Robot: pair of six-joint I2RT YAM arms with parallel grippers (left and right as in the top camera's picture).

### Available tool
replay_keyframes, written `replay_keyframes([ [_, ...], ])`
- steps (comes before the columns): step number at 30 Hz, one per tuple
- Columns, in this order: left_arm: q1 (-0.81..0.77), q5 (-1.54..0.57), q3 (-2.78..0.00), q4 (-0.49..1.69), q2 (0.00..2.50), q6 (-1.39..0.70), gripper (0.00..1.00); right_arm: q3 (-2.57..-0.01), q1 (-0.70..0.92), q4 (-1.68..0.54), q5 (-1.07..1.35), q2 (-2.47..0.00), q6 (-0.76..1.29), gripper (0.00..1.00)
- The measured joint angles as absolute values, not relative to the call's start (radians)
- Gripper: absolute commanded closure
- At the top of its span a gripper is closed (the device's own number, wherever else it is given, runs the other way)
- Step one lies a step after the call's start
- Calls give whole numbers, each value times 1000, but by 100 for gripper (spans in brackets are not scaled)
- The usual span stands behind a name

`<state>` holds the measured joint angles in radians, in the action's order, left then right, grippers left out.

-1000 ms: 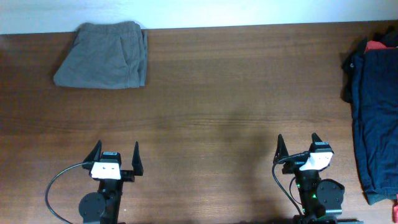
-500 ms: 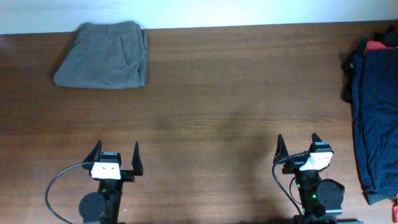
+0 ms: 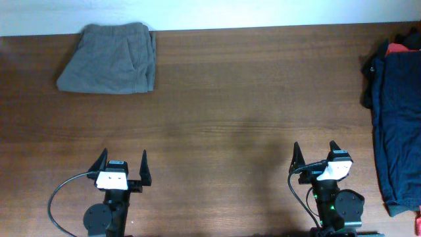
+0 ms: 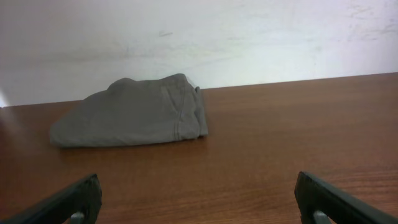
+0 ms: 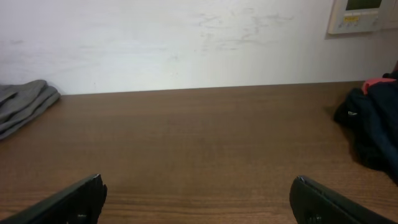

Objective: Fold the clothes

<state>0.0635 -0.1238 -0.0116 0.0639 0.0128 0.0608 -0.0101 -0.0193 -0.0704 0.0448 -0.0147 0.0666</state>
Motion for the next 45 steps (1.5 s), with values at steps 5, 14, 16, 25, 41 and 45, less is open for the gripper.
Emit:
replay_keyframes([
  [5,64,-124,-12,64,13,61,1,-10,-19,-70,45,-15,66,1],
  [14,64,-124,-12,64,13,61,1,-10,-19,-63,47,-15,68,1],
  [16,64,-124,-12,64,13,61,1,-10,-19,-46,82,-15,80,1],
  [25,64,-124,-12,64,13,60,1,-10,-20,-38,440,-15,264,1],
  [41,64,-123,-12,64,13,61,1,-158,-20,224,555,-41,333,1],
  [45,64,-123,-12,64,13,61,1,-342,-20,112,476,-161,250,1],
])
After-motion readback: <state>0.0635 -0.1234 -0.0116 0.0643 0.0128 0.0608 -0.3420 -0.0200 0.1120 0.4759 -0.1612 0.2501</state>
